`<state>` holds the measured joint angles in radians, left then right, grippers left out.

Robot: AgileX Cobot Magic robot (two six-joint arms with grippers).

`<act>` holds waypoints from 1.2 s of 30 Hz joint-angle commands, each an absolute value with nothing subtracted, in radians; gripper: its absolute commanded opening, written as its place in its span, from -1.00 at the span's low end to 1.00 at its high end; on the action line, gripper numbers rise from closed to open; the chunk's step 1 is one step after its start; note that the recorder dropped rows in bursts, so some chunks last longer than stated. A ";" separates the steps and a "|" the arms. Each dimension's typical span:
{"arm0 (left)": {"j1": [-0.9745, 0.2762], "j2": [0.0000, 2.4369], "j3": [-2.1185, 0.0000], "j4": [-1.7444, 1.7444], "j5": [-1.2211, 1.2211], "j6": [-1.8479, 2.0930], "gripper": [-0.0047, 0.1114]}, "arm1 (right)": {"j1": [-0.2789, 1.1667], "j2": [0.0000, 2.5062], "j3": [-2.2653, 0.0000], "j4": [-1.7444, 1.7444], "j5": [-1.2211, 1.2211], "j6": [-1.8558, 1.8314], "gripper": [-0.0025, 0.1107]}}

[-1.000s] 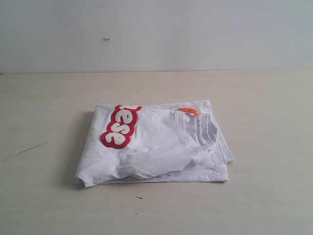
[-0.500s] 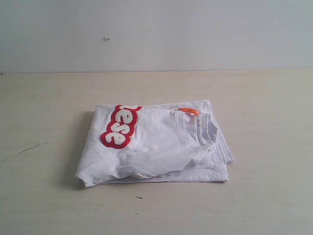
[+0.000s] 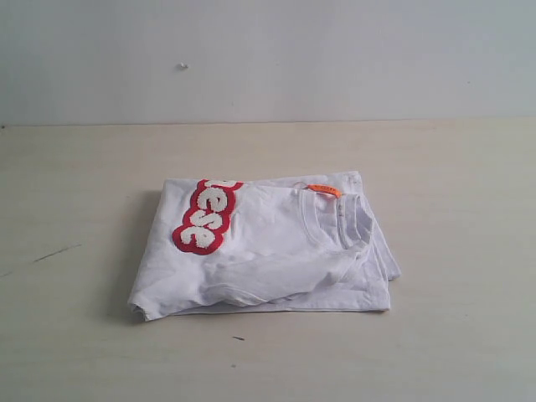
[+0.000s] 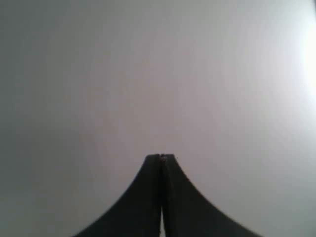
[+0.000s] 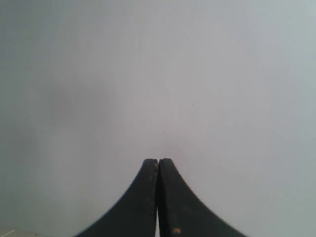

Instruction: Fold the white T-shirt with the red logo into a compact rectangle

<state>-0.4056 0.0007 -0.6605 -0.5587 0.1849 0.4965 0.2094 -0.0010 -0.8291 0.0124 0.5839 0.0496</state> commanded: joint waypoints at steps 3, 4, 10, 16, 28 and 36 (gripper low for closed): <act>-0.406 0.000 -0.655 -0.554 0.183 0.493 -0.92 | 0.210 0.000 -0.822 0.008 0.585 0.053 -0.96; -0.406 0.000 -0.655 -0.554 0.183 0.493 -0.92 | 0.210 0.000 -0.822 0.008 0.585 0.053 -0.96; -0.406 0.000 -0.651 -0.324 0.187 0.359 -0.92 | 0.210 0.000 -0.822 0.008 0.585 0.053 -0.96; -0.364 0.000 -0.589 0.012 0.125 0.012 -0.92 | 0.210 0.000 -0.822 0.008 0.585 0.053 -0.96; -0.060 0.000 -0.333 0.016 0.000 -0.027 -0.92 | 0.210 0.000 -0.822 0.010 0.585 0.055 -0.96; -0.058 0.000 -0.115 0.047 0.000 -0.027 -0.92 | 0.210 0.000 -0.822 0.010 0.585 0.055 -0.96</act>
